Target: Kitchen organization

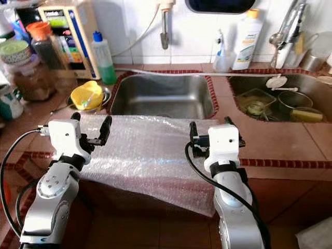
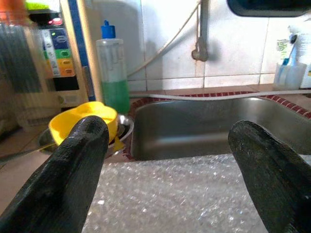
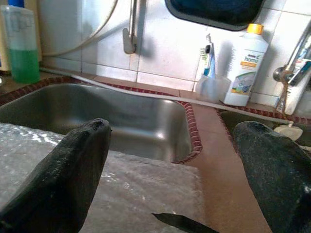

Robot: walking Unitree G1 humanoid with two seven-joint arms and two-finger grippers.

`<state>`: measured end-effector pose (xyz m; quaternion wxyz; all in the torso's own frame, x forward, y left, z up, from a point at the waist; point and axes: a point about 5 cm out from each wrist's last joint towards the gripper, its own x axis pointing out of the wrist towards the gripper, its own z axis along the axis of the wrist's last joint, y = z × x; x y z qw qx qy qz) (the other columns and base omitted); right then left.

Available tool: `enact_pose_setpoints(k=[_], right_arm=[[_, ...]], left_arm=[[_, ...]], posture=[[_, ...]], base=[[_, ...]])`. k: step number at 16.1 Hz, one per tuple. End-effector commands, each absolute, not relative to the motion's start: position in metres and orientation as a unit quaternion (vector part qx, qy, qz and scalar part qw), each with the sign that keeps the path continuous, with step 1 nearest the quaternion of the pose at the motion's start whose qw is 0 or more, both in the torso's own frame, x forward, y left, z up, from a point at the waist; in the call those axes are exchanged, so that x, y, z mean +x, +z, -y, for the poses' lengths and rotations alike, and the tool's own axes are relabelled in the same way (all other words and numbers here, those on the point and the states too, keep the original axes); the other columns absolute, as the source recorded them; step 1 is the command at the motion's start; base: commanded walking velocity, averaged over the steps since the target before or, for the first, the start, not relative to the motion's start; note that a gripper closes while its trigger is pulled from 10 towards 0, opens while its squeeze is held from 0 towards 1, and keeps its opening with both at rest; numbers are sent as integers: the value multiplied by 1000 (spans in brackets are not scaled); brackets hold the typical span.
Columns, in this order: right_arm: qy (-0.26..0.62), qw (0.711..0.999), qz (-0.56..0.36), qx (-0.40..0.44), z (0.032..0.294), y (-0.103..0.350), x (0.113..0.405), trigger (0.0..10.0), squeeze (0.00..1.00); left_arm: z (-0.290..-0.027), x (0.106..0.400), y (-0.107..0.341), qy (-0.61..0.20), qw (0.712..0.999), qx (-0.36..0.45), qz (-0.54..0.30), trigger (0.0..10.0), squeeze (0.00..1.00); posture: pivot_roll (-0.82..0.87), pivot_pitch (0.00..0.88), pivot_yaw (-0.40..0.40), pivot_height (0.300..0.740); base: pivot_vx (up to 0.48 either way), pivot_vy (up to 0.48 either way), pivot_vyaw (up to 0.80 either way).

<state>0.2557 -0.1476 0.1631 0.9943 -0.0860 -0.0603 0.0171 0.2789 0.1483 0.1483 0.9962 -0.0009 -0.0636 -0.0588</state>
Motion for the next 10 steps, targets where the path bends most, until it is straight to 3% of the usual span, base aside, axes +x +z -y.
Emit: enact_pose_setpoints(k=[1,10], right_arm=[[15,993,77,-88,147,170,254,10000,0],[15,993,74,-92,149,167,252,10000,0]], left_arm=[[-148,278,152,-66,996,0,67,10000,0],[-148,279,149,-67,996,0,60,10000,0]], posture=[[-9,15,71,740],[-14,15,73,740]], base=[[307,0,0],[317,0,0]])
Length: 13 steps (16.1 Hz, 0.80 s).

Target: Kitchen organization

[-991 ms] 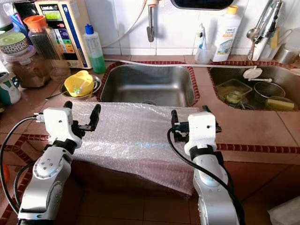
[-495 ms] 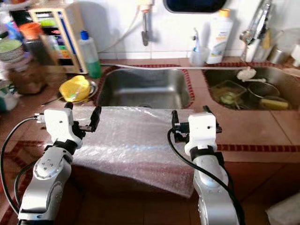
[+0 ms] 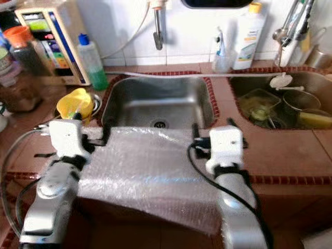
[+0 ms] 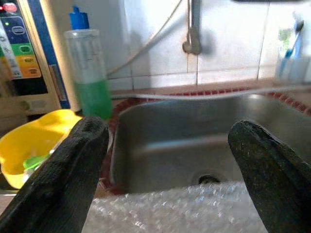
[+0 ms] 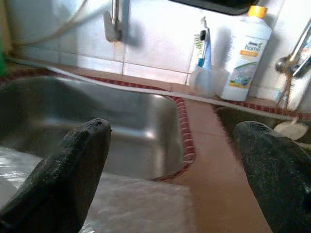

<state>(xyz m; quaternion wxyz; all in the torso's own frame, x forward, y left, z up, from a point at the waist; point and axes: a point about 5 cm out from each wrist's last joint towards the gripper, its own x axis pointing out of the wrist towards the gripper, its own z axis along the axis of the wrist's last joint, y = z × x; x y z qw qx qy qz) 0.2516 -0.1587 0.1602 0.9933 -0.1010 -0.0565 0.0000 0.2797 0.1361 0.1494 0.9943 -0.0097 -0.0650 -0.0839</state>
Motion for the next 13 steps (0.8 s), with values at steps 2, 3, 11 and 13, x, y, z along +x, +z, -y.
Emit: enact_pose_setpoints(k=[2,3,11,13], right_arm=[[16,993,73,-93,149,167,252,10000,0],[16,993,73,-94,149,167,252,10000,0],[15,993,72,-97,148,166,251,10000,0],[14,993,71,-97,149,166,251,10000,0]], left_arm=[[-149,279,148,-64,996,0,60,10000,0],[-148,278,147,-66,996,1,58,10000,0],[-145,277,144,-67,996,6,52,10000,0],[-144,277,144,-72,996,2,52,10000,0]], posture=[[-14,15,71,740],[-14,15,71,740],[-15,19,70,740],[-15,19,70,740]], base=[[0,0,0],[0,0,0],[0,0,0],[0,0,0]])
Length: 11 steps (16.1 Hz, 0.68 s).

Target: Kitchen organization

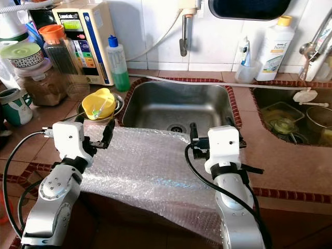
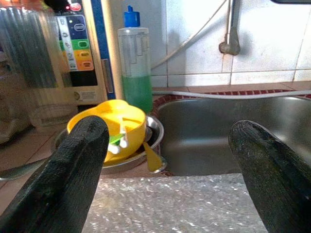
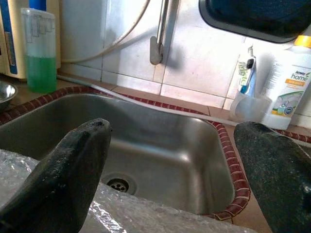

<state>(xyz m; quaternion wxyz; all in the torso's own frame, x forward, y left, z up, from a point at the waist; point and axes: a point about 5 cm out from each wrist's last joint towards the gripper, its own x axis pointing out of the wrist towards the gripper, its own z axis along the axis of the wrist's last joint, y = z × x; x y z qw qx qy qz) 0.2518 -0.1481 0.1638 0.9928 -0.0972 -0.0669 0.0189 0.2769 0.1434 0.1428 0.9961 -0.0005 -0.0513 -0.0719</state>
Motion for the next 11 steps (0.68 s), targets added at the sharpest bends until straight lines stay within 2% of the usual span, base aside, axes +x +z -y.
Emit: enact_pose_setpoints(k=[1,9,11], right_arm=[[13,992,72,-103,149,167,251,10000,0],[6,992,68,-104,153,168,250,10000,0],[7,993,65,-100,153,167,250,10000,0]], left_arm=[[-143,277,144,-75,996,-2,50,10000,0],[-134,276,140,-93,995,-14,44,10000,0],[-134,276,140,-94,995,-15,43,10000,0]], posture=[[-19,21,72,740],[-39,25,67,740],[-39,26,68,740]], base=[[0,0,0],[0,0,0],[0,0,-800]])
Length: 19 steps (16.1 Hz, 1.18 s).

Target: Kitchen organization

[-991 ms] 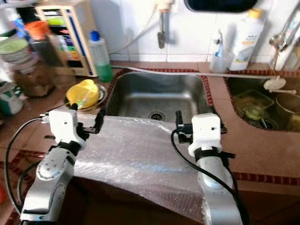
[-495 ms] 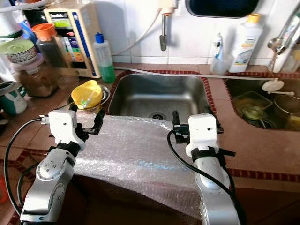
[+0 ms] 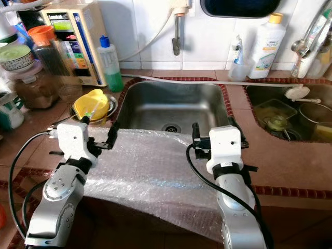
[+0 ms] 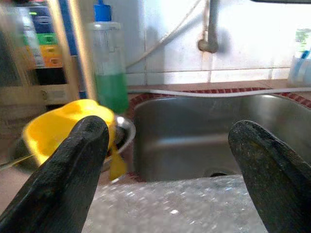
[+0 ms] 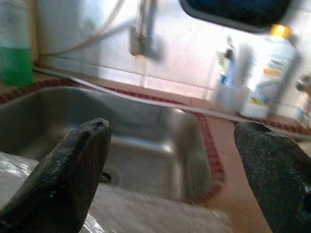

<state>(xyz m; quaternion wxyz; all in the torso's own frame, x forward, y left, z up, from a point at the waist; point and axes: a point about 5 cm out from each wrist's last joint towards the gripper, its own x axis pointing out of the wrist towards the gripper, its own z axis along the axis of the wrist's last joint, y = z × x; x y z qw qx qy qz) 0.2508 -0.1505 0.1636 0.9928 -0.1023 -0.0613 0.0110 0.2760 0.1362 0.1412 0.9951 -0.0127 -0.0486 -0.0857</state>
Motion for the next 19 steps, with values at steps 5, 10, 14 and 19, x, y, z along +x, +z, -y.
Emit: enact_pose_setpoints(k=[5,10,14,19], right_arm=[[6,993,68,-100,153,168,249,10000,0],[8,992,69,-105,152,168,248,10000,0],[11,992,69,-109,152,168,249,10000,0],[15,991,69,-110,150,167,249,10000,0]], left_arm=[[-134,276,140,-96,994,-18,43,10000,0],[-132,276,141,-105,993,-19,46,10000,0],[-132,276,142,-112,992,-14,52,10000,0],[-132,275,143,-116,992,-12,55,10000,0]], posture=[[-39,29,68,740],[-43,34,63,740],[-41,30,63,740],[-38,30,65,740]], base=[[0,0,-320],[0,0,0],[66,0,0],[322,0,0]])
